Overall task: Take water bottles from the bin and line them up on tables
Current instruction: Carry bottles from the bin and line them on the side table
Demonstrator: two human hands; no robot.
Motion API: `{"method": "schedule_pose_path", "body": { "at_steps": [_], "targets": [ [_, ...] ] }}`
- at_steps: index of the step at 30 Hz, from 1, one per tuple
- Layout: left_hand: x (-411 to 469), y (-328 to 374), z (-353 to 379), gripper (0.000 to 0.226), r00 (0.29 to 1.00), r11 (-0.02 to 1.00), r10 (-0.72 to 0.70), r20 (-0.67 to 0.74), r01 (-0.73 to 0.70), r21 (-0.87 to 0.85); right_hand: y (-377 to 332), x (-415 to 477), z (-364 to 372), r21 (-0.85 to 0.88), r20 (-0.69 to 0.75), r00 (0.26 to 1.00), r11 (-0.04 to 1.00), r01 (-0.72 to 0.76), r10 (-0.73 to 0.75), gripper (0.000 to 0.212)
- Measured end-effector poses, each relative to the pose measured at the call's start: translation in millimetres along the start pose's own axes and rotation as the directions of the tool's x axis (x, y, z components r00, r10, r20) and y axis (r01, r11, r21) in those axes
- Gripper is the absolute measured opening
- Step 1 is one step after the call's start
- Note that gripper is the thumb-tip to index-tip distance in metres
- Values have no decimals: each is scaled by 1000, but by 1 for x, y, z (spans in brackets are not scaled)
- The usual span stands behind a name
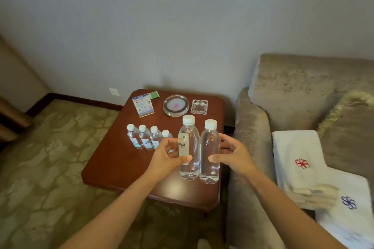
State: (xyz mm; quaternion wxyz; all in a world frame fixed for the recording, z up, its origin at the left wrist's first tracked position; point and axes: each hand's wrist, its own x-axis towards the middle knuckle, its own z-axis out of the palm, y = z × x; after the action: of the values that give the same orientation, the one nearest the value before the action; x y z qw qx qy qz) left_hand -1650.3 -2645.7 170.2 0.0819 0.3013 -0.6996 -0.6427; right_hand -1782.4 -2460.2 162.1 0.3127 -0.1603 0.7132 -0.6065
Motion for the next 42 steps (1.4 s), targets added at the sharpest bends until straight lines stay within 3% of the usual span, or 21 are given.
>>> {"method": "schedule_pose_path", "body": {
  "at_steps": [5,10,18,26,42],
  "targets": [
    [86,-68,21,54,998,998,45,-40,-47,-32,65,80,-5,-10,-53,998,1000,24,-25,73],
    [144,-157,43,54,983,983,182,-37,-183,-31,158,134,-5,-50,-86,992,995,91,-95,73],
    [204,-253,59,56,899,900,422,-117,-431,-68,232,189,4,-154,-85,957,952,263,-278,71],
    [226,-287,61,55,806,807,569,-163,-585,-77,251,204,16,-187,-125,927,926,327,-353,73],
    [223,-298,65,56,814,825,545,-203,-563,-44,258,196,20,-336,-94,906,870,361,-413,77]
  ]
}}
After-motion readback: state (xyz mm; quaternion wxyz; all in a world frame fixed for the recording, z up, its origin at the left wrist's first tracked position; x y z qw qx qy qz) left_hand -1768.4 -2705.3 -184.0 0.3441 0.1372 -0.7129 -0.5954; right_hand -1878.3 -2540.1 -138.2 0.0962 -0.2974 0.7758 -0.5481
